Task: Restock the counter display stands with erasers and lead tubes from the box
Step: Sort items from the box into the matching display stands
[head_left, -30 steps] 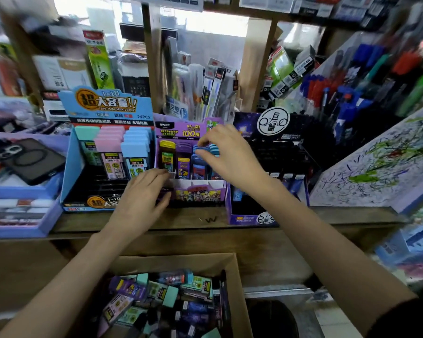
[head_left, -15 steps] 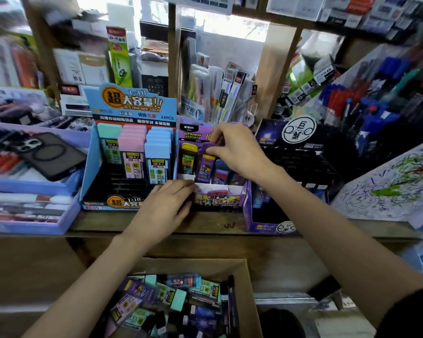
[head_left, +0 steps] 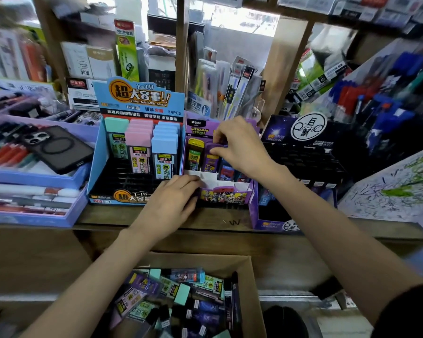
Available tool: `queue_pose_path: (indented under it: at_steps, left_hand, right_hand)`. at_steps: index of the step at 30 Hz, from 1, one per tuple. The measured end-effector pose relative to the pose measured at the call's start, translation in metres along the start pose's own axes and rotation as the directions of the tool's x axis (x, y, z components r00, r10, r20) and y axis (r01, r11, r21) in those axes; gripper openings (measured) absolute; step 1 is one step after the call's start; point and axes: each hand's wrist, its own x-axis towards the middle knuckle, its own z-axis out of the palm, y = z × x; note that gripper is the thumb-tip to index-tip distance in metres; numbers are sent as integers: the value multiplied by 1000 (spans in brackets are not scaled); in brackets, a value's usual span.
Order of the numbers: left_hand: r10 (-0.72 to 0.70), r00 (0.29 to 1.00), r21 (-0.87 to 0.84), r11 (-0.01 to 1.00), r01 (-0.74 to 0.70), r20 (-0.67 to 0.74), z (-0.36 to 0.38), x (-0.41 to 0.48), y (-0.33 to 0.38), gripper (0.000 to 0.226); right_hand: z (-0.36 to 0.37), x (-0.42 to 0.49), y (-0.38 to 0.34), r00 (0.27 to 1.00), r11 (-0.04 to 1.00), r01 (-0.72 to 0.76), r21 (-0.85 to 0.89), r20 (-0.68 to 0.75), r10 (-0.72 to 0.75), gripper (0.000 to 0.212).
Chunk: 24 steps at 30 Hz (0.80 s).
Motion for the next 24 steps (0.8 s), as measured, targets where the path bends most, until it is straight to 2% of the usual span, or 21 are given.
queue_pose_path:
  at_steps: [6,10,14,17,21,24]
  left_hand:
    - [-12,998,-25,1000,14,57,-4,-1,0,42]
    - [-39,999,-110,993,40,7,-19,-9,5,35]
    - [-82,996,-184,980,75,-29,-35,-27,10,32]
    - [-103,995,-260,961,95,-17,-40,-50,15,28]
    - [-148,983,-382,907,180,112,-23,-94,18,22]
    - [-203,947,-367,885,286,248,11,-131,13,21]
  right_hand:
    - [5,5,-3,999,997,-37,-60,-5,37,19]
    - [0,6,-7,998,998,-57,-32,34,58,12]
    - [-16,-8,-11,1000,1000,-21,23,12,21,19]
    - [-23,-40,-19,999,994,45,101,-14,-43,15]
    - [-3,-105,-27,987,981,63,183,132,-88,13]
    - [31,-154,-26,959,974,14,226,273,-78,14]
